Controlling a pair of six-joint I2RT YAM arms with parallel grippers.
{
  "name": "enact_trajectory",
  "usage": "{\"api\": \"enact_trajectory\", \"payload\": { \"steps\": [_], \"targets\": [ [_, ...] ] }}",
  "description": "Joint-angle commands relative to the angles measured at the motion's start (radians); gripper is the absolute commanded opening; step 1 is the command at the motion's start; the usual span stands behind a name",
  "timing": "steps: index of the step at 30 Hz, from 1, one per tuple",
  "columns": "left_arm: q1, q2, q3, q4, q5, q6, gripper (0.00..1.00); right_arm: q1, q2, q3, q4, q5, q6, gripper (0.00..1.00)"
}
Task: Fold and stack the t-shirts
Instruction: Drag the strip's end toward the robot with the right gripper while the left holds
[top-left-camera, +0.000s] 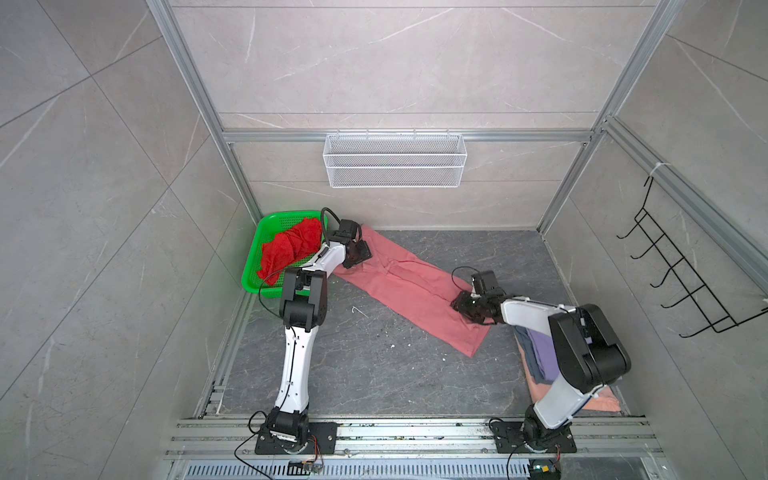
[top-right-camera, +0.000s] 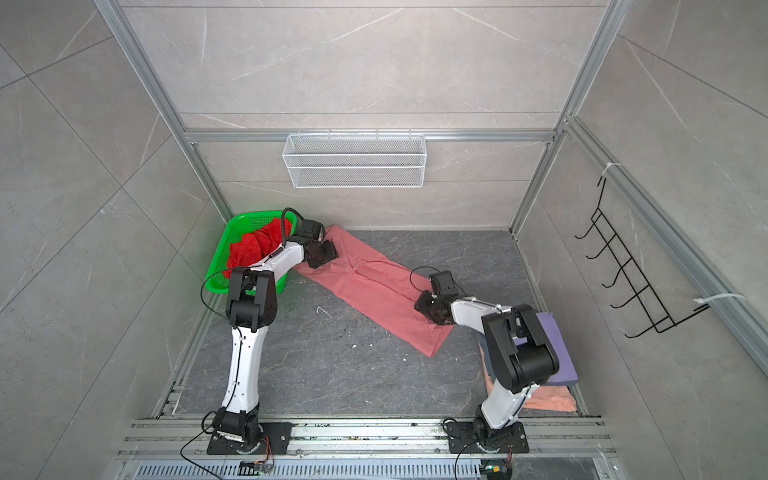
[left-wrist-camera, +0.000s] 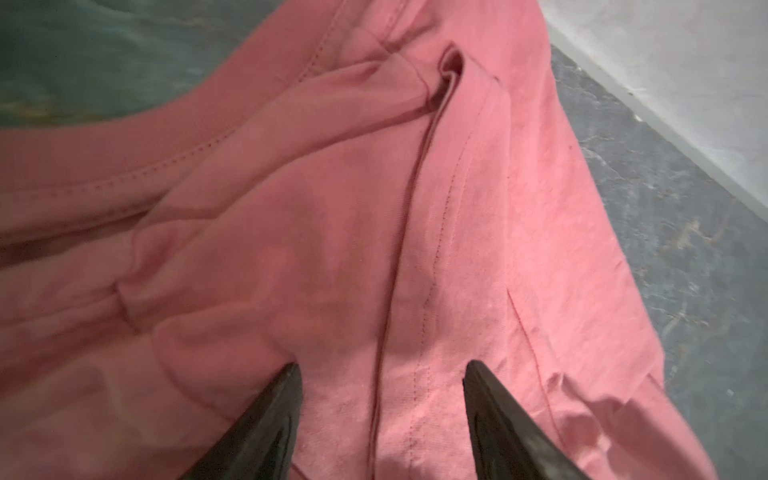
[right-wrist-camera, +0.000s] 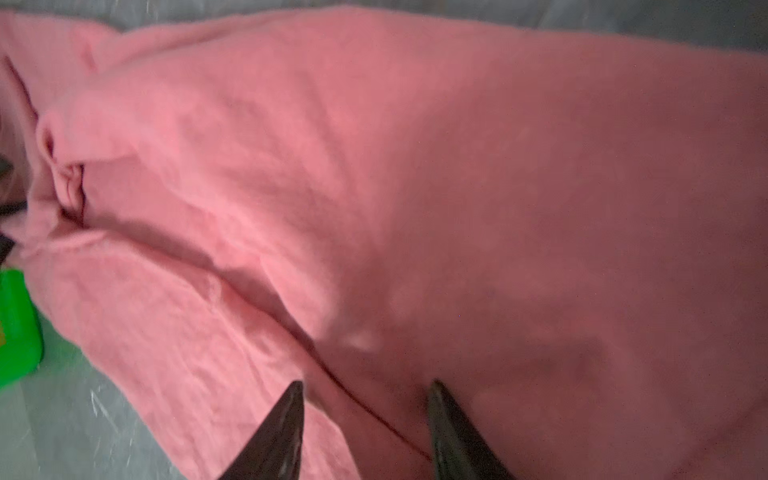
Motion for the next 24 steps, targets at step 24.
{"api": "enact_trajectory", "payload": {
  "steps": [24],
  "targets": [
    [-0.114, -0.258, -0.209, -0.011, 0.091, 0.060, 0.70, 0.436, -0.301, -0.004, -0.319, 0.282, 0.003, 0.59]
  ]
}}
